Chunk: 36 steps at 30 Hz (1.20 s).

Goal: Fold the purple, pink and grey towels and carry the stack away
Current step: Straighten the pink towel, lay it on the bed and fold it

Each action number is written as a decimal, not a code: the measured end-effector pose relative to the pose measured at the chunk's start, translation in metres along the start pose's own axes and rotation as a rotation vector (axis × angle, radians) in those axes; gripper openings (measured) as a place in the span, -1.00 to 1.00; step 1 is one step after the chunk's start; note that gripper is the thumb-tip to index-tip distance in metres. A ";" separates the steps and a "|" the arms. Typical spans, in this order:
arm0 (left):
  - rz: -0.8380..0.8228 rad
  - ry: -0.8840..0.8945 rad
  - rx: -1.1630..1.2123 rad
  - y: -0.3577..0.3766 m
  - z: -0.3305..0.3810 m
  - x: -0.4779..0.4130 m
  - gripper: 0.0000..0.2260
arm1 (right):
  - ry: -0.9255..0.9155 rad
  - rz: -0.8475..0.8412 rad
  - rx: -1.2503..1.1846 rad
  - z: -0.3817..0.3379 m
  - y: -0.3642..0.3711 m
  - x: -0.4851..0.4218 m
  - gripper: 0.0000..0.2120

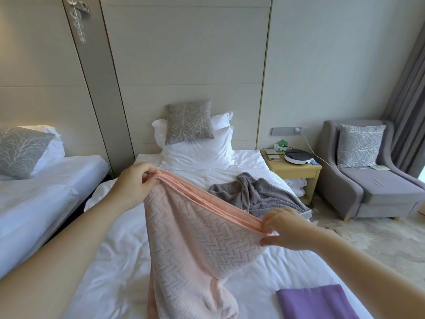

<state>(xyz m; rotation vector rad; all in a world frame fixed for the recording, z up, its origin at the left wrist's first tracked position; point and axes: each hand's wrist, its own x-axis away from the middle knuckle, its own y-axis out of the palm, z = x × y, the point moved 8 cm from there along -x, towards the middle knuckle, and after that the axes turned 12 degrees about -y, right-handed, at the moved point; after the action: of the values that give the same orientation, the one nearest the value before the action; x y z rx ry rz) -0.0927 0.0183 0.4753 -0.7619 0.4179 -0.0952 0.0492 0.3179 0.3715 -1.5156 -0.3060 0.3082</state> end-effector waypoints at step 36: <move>-0.223 0.011 -0.168 -0.012 -0.019 0.012 -0.83 | 0.085 0.514 -0.406 0.040 -0.094 0.027 -0.90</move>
<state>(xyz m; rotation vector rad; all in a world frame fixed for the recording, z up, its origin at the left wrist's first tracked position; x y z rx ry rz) -0.0891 -0.0056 0.4672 -0.9722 0.3536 -0.2756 0.0600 0.3621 0.4671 -1.9963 0.1048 0.6116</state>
